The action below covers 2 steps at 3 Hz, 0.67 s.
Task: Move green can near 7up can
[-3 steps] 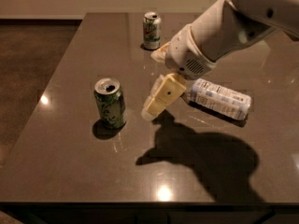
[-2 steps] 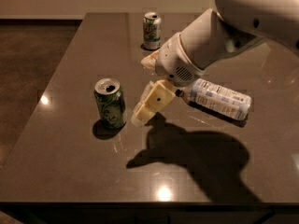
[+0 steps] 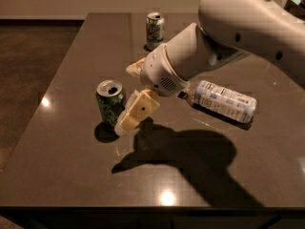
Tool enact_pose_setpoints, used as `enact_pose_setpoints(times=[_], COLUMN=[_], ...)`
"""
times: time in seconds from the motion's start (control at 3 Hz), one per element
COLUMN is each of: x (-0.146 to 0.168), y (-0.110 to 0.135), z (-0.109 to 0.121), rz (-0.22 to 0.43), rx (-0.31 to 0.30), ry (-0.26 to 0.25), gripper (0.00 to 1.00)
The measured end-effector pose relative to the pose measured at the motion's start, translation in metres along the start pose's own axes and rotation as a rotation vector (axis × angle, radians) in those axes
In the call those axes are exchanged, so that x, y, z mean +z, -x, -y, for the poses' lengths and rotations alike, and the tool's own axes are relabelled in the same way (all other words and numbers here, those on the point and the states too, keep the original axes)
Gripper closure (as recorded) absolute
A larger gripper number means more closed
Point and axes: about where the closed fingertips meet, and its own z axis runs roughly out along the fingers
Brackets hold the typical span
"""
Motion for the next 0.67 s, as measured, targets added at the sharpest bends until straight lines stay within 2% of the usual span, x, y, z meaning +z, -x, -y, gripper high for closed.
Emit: enact_pose_setpoints(times=[0.33, 0.67], x=[0.015, 0.026], y=[0.005, 0.01], z=[0.001, 0.001], rz=[0.018, 0.022], rx=[-0.003, -0.003], ry=[0.017, 0.032], gripper=[0.0, 0.18])
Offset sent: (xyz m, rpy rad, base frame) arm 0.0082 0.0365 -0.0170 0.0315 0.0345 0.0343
